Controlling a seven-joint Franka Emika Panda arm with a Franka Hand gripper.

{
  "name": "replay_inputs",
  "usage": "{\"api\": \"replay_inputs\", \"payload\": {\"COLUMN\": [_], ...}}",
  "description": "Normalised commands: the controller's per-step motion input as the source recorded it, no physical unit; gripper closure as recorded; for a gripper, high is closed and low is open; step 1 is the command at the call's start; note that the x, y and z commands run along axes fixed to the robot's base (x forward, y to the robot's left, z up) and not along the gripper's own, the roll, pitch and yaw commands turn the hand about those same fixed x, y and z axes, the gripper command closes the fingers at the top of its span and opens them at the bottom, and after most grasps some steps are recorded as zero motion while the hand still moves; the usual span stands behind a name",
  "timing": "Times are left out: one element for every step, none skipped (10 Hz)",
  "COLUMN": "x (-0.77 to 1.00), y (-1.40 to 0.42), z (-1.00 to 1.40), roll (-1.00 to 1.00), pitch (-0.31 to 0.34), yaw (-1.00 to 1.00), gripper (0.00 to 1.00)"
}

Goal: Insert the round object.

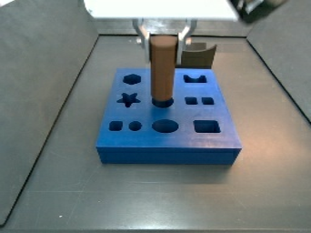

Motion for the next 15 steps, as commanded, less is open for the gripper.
{"api": "replay_inputs", "payload": {"x": [0.0,0.0,0.0,0.04,0.07,0.08,0.16,0.2,0.11,0.02,-0.03,-0.09,-0.08,-0.07,-0.06], "y": [0.08,0.05,0.03,0.0,0.0,0.0,0.0,0.0,0.0,0.0,0.0,0.0,0.0,0.0,0.0], "z": [-0.35,-0.31,-0.34,-0.41,-0.45,-0.48,-0.52,-0.58,-0.62,-0.61,-0.55,-0.51,-0.45,-0.42,-0.38], "roll": [0.0,-0.01,-0.02,-0.02,-0.02,-0.01,-0.01,0.0,0.02,0.03,0.02,0.0,0.0,0.0,0.0], "pitch": [0.0,0.0,0.0,-0.006,-0.02,-0.03,-0.009,0.0,-0.021,-0.067,-0.136,-0.18,-0.179,-0.194,-0.184], "yaw": [-0.07,-0.06,-0.07,-0.1,-0.12,-0.13,-0.15,-0.1,-0.07,-0.05,-0.03,-0.06,-0.06,-0.05,-0.05], "gripper": [1.0,1.0,1.0,1.0,1.0,1.0,1.0,1.0,1.0,1.0,1.0,1.0,1.0,1.0,1.0]}}
